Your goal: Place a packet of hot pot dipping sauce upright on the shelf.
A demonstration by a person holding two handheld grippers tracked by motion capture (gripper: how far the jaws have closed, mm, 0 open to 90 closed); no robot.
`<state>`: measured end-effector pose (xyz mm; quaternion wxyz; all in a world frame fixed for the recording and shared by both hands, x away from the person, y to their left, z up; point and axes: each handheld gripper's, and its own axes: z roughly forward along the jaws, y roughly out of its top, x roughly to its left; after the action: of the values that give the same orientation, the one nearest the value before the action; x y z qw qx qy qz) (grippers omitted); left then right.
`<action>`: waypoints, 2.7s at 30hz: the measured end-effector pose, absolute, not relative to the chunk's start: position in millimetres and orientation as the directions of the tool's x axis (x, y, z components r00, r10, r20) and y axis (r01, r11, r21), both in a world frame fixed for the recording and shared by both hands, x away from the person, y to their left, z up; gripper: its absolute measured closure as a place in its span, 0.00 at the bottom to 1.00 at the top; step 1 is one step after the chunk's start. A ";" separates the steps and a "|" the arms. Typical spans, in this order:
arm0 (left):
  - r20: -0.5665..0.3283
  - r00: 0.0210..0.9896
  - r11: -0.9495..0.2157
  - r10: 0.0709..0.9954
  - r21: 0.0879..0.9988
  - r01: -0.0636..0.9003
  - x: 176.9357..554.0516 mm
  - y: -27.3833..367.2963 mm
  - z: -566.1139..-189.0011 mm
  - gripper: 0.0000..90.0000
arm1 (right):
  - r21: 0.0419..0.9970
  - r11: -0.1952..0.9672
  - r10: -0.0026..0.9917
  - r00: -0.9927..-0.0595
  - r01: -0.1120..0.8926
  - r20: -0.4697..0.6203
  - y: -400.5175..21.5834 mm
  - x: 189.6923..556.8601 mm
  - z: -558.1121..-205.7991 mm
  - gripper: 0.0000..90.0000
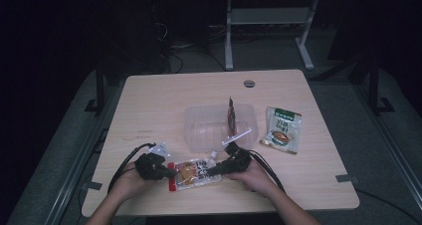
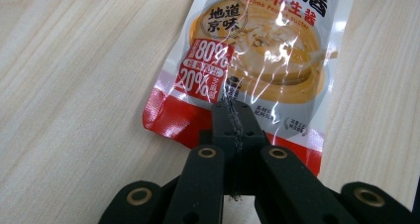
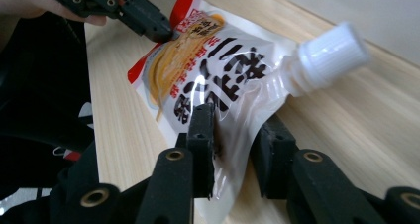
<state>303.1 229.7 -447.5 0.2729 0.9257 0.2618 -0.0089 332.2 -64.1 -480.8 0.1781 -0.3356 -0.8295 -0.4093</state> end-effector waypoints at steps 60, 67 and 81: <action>-0.236 0.900 -0.559 0.368 0.717 0.416 290.6 207.2 -420.1 1.00 | 0.841 0.266 0.098 -0.881 0.472 0.463 -52.7 317.4 -388.2 1.00; -0.235 0.895 -0.514 0.379 0.751 0.415 291.1 221.3 -412.5 0.91 | 0.850 0.278 0.106 -0.894 0.448 0.436 -60.5 315.2 -378.7 1.00; -0.261 0.858 -0.490 0.443 0.731 0.475 284.3 251.7 -414.6 0.56 | 0.867 0.283 0.131 -0.912 0.410 0.389 -71.0 316.7 -362.0 1.00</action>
<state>284.3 251.7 -414.6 0.4291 0.8630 0.2661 -0.0187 316.7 -71.0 -362.0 0.1215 -0.1711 -0.7916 -0.5739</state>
